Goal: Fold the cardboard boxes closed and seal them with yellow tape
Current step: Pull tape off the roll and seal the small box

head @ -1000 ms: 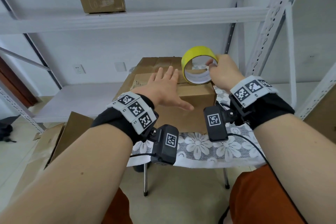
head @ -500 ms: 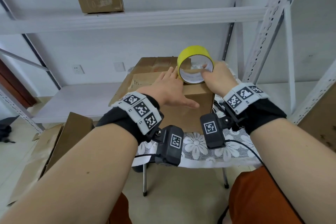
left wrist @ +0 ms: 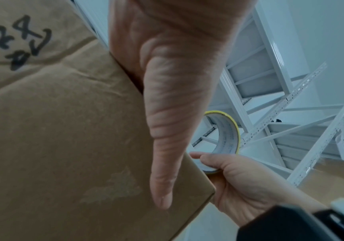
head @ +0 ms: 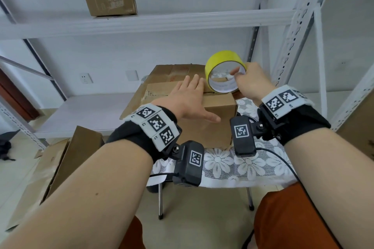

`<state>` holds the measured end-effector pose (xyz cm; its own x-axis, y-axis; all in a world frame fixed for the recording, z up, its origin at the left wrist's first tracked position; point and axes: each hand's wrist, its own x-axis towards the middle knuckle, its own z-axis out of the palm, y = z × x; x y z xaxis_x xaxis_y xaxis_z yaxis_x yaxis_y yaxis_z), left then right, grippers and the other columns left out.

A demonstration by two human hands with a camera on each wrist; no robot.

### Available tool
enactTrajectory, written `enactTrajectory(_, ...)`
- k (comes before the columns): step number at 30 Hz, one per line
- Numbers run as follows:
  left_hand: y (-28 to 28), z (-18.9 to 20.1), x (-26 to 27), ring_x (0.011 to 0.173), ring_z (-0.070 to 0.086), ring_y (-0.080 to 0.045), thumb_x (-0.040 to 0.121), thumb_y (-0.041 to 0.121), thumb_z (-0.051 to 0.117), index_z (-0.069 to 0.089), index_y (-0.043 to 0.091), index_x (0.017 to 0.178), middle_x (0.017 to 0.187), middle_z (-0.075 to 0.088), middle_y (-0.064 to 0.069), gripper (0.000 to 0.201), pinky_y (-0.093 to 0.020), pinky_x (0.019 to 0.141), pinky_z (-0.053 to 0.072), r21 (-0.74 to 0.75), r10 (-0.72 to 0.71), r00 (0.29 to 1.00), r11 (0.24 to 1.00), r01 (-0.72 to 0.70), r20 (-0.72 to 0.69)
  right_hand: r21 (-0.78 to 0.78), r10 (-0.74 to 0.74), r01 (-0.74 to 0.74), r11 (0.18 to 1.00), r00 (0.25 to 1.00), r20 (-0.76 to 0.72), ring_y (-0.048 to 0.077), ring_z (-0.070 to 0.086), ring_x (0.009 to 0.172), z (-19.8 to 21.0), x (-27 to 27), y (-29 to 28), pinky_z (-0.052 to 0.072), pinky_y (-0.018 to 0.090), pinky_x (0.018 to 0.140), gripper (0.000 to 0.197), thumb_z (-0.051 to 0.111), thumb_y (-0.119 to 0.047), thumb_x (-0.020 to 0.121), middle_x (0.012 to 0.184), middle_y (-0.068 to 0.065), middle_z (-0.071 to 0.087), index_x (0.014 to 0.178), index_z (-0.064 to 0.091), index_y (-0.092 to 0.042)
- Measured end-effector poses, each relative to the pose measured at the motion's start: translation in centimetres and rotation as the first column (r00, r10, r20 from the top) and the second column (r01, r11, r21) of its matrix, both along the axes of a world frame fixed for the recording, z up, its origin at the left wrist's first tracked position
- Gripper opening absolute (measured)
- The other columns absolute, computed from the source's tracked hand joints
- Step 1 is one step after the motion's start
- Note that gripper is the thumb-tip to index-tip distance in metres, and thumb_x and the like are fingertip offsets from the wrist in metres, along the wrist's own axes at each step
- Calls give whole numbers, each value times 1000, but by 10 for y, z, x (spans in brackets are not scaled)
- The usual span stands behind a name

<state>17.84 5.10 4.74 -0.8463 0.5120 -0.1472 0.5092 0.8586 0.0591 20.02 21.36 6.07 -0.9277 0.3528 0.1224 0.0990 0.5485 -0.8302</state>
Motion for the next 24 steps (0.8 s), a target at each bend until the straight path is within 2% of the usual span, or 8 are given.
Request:
enactTrajectory(3,9,1,3,148,-15,-33,74,78,56,-3,16,156,161,-17,-12,119,-47,122,-2,-51,25,1000,998,-24,5,-1,-21,21,1000,1000,-8,19,46,64,-3,1,-3,37,27,55,17,42,-6,95,69,4,48,92,58,-11)
enactTrajectory(8,13,1,3,148,-16,-35,76,78,54,6,17,157,161,-17,-14,112,-50,121,-1,-72,40,999,997,-38,16,-42,-33,32,999,999,-5,26,52,68,-18,4,-9,43,35,60,25,52,-16,86,75,20,58,92,61,6)
enactTrajectory(10,12,1,2,148,-16,-35,76,79,53,9,17,156,161,-17,-13,111,-50,121,-1,-78,37,999,996,-35,16,0,-35,35,999,999,29,25,47,63,-15,4,-10,36,30,53,19,49,-17,91,69,13,52,82,56,-1)
enactTrajectory(13,12,1,3,148,-15,-35,76,79,53,7,16,156,161,-17,-14,112,-50,121,-1,-76,33,999,997,-32,16,14,-42,41,999,997,67,17,36,52,-9,2,-6,25,28,46,31,46,-19,96,60,4,37,67,38,-12)
enactTrajectory(16,11,0,2,148,-15,-35,74,78,55,-2,17,156,161,-17,-14,117,-50,121,-1,-65,32,999,997,-31,10,-62,-63,67,996,996,70,17,40,54,-7,3,2,30,27,48,16,46,-18,97,65,6,43,85,48,-7)
enactTrajectory(19,10,0,3,148,-16,-34,73,77,57,-12,23,155,161,-18,-14,120,-50,121,-2,-35,31,999,999,-30,18,-340,-51,63,938,998,46,31,63,75,-6,7,10,53,33,56,20,48,-7,95,97,18,62,111,56,3)
enactTrajectory(21,10,0,2,148,-16,-34,73,77,58,-14,24,154,161,-18,-13,121,-50,121,-2,-25,31,999,999,-30,20,-490,-55,62,869,998,29,36,66,84,-7,12,13,56,32,49,21,46,0,94,108,19,62,113,55,2)
enactTrajectory(24,13,2,4,147,-16,-37,73,79,56,-16,28,153,161,-18,-15,120,-52,121,-2,-38,42,999,998,-41,28,-483,-62,62,873,998,17,37,65,88,-8,14,12,54,30,46,23,45,1,94,109,19,61,113,58,2)
